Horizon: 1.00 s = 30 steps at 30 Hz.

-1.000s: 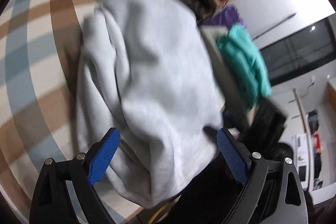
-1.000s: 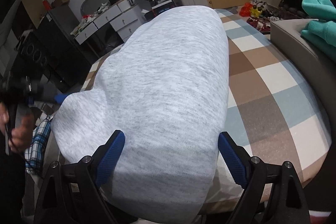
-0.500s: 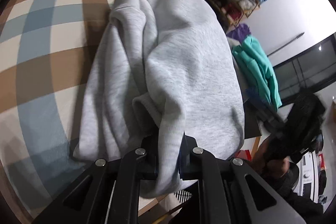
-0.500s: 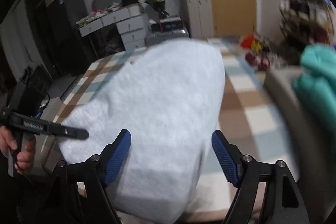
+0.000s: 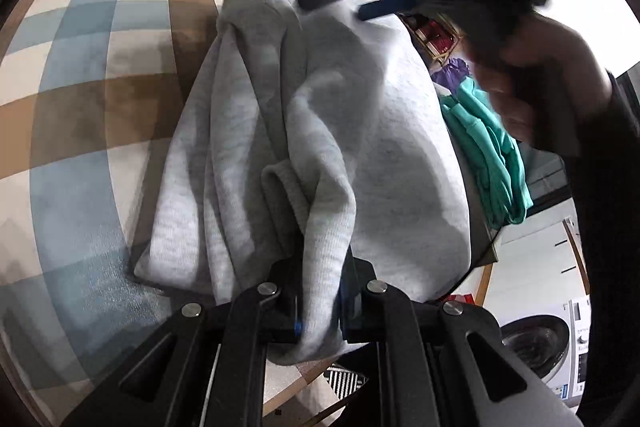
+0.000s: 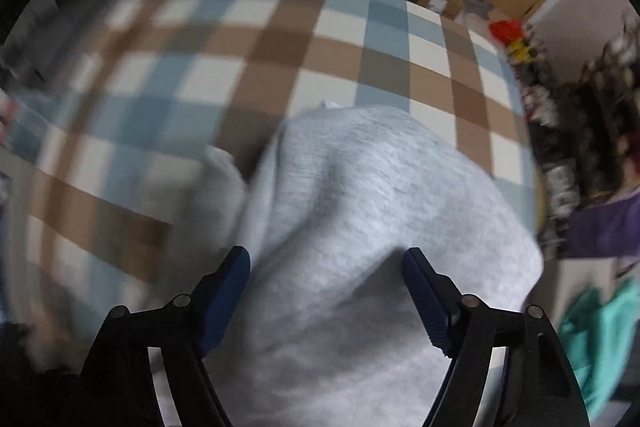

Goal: Fold large clothes

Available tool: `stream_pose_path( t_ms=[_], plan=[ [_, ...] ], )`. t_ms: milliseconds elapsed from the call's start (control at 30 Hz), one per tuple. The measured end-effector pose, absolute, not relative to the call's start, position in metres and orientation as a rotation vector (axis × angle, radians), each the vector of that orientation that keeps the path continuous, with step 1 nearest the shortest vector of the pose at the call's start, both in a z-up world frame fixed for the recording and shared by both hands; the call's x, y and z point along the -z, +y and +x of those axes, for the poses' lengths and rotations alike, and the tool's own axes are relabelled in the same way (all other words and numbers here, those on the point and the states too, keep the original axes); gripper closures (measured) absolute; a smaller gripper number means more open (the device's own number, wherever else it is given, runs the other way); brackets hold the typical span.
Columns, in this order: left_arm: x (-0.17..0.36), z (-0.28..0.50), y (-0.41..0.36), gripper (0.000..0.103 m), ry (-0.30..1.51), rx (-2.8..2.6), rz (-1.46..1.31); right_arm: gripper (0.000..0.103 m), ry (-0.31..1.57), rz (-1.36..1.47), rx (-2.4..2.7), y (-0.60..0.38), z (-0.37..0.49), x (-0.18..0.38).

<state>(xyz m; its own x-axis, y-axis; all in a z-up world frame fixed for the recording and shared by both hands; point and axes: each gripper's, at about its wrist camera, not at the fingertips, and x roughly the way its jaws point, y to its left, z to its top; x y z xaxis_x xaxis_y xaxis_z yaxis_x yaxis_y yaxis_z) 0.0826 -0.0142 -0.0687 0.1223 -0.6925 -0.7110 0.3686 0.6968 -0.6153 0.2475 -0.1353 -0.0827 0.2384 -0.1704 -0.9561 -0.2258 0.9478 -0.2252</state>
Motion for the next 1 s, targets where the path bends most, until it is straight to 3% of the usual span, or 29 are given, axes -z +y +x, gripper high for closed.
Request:
stream_pose_path(
  t_ms=[67, 100, 200, 500, 667, 800, 867, 933, 1000],
  plan=[
    [0.07, 0.082, -0.006, 0.095, 1.222, 0.789, -0.294, 0.056, 1.319, -0.478, -0.024, -0.122, 0.243, 0.096],
    [0.07, 0.082, -0.006, 0.095, 1.219, 0.786, -0.283, 0.086, 1.314, -0.499, -0.026, -0.118, 0.24, 0.098],
    [0.066, 0.082, -0.006, 0.095, 1.218, 0.781, -0.263, 0.101, 1.273, -0.389, -0.069, -0.119, 0.243, 0.079],
    [0.057, 0.075, 0.003, 0.095, 1.192, 0.782, -0.278, 0.103, 1.148, 0.129, -0.144, -0.147, 0.271, 0.037],
    [0.069, 0.082, 0.004, 0.095, 1.231, 0.748, -0.274, 0.103, 1.217, 0.179, -0.159, -0.143, 0.283, 0.049],
    [0.076, 0.085, -0.003, 0.092, 1.252, 0.71, -0.234, 0.099, 1.157, 0.133, -0.222, -0.176, 0.25, 0.022],
    [0.075, 0.084, -0.005, 0.091, 1.242, 0.696, -0.214, 0.087, 1.16, 0.064, -0.222, -0.195, 0.231, 0.015],
    [0.073, 0.082, -0.008, 0.09, 1.226, 0.679, -0.185, 0.069, 1.167, -0.014, -0.215, -0.209, 0.215, 0.015],
    [0.066, 0.079, -0.013, 0.089, 1.194, 0.652, -0.136, 0.068, 1.166, -0.124, -0.241, -0.21, 0.206, 0.02]
  ],
)
